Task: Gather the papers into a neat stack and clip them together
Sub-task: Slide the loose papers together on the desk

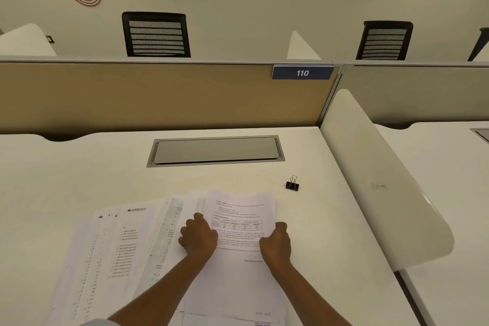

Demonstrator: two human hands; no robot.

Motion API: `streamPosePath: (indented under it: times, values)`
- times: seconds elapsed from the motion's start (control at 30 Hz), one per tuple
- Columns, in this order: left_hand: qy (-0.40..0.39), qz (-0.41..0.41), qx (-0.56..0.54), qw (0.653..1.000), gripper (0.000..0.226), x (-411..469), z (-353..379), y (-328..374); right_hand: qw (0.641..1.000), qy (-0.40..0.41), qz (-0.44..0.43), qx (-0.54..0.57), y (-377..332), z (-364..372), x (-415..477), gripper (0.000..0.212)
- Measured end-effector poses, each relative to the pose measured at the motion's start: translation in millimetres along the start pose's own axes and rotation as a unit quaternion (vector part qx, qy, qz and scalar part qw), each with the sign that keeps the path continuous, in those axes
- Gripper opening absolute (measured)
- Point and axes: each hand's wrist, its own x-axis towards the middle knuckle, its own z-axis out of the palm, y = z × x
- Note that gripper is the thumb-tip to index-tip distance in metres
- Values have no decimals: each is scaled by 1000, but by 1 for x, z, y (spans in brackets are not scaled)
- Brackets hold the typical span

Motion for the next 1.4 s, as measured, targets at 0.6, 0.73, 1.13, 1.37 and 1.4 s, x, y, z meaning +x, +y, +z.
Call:
streamPosePath:
  times: [0.6,0.73,1.13,1.37,1.4]
  values:
    - [-49,-21,-200,978,46,1,-4,-4,976,-47,85,195,6,-6,5,21]
    - [-65,-9,-256,964,39,0,-3,-8,977,-32,79,197,7,-4,2,17]
    - [25,-45,-21,998,18,9,-8,-18,987,-34,39,151,0,10,-5,18]
    - [-13,-98,9,995,17,18,-17,-18,990,-39,33,134,-9,21,-8,18]
    - [-14,-100,13,995,19,19,-18,-18,989,-42,35,134,-9,22,-8,17]
